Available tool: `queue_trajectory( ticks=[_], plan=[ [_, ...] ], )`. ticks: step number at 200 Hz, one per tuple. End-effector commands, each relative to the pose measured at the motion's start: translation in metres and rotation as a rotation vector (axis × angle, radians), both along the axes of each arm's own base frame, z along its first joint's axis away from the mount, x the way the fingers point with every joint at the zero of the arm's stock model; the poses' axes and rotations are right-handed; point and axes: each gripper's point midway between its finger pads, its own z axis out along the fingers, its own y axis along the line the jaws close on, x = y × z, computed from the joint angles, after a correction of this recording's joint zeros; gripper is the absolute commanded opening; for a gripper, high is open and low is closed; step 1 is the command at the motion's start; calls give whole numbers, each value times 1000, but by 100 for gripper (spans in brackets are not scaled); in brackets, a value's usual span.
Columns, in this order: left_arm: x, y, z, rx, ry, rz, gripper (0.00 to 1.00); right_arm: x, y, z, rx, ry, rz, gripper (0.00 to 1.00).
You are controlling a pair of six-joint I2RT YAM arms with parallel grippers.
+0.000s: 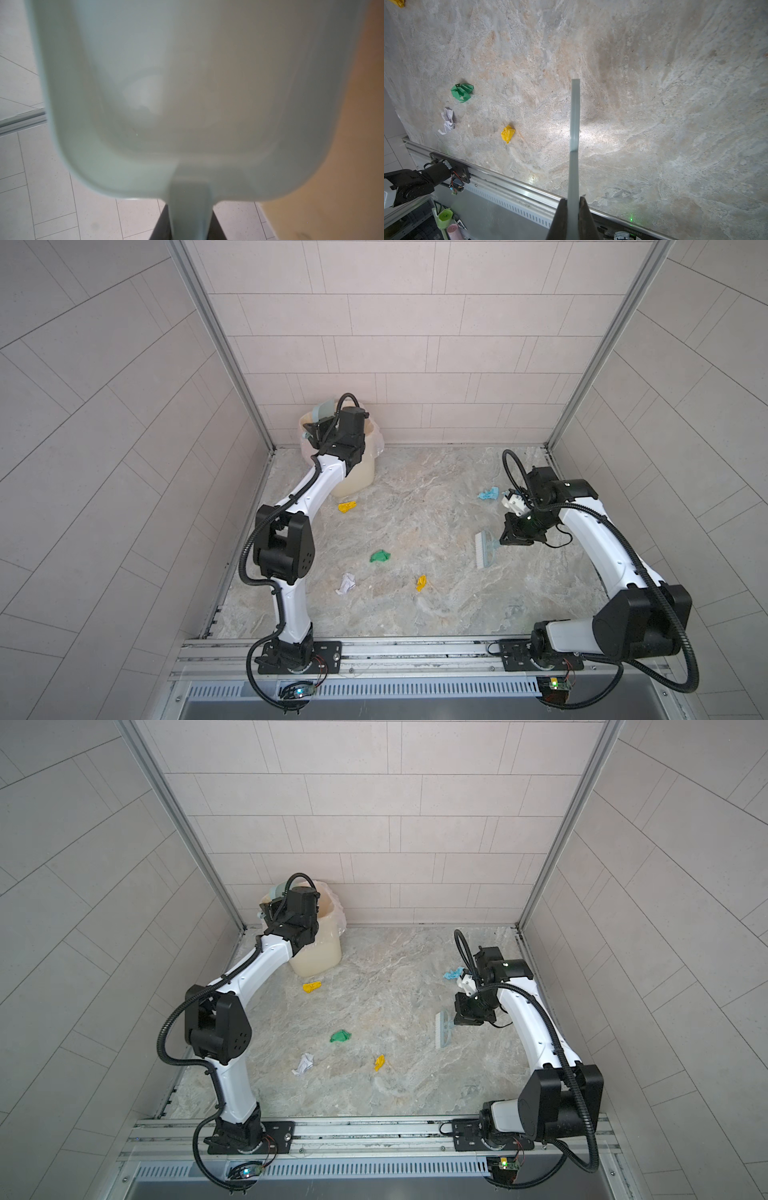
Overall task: Sweep away the paper scraps from the table
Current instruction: 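Tip the dustpan over the bin with the left gripper to empty the paper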
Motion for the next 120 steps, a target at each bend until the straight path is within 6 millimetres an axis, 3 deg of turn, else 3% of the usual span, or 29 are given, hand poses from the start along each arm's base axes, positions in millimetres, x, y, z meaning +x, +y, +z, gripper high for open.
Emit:
queue_trajectory(
  ticks=[1,120],
  plan=[
    [-9,-2,39,16,-85,-16,0,-3,2,8,-4,-14,15,0],
    [-16,1,46,-15,-100,-39,0,-2,6,10,1,-28,21,0]
  ],
)
